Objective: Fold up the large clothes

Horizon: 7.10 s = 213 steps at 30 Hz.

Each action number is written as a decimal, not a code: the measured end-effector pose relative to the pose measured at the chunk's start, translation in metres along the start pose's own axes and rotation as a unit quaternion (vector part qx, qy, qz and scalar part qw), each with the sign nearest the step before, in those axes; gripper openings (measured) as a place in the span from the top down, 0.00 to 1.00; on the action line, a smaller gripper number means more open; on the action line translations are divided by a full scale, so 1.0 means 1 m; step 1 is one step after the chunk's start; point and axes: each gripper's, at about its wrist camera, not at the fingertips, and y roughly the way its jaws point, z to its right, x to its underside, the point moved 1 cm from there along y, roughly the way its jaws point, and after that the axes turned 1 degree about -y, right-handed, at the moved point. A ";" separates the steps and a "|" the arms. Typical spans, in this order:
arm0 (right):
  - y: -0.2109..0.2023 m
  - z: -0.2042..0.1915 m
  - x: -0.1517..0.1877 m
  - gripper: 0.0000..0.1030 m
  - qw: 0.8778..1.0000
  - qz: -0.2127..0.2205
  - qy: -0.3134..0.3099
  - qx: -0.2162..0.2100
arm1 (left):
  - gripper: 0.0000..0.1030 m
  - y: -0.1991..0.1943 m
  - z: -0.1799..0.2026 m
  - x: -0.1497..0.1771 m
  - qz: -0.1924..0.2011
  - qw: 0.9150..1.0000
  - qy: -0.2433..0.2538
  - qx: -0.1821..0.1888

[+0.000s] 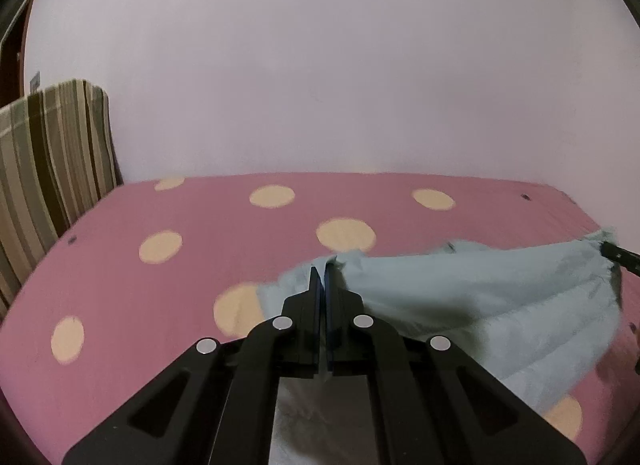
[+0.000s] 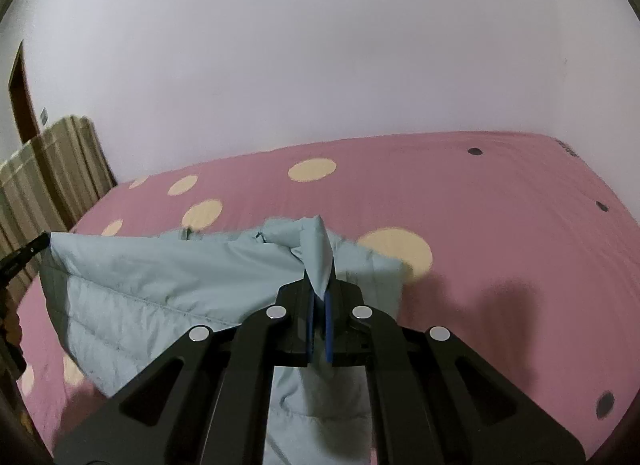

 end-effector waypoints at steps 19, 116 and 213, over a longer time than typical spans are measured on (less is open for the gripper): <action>0.221 0.030 0.014 0.95 0.986 -0.155 0.025 0.061 | 1.00 0.234 0.007 0.037 -0.150 0.982 0.050 -0.106; 0.215 -0.026 0.055 0.46 0.988 -0.119 -0.027 0.094 | 0.28 0.219 0.017 0.094 -0.146 0.987 -0.050 -0.050; 0.080 -0.006 0.108 0.83 0.984 -0.155 0.084 0.005 | 0.81 0.078 -0.010 0.133 -0.164 0.980 -0.110 -0.008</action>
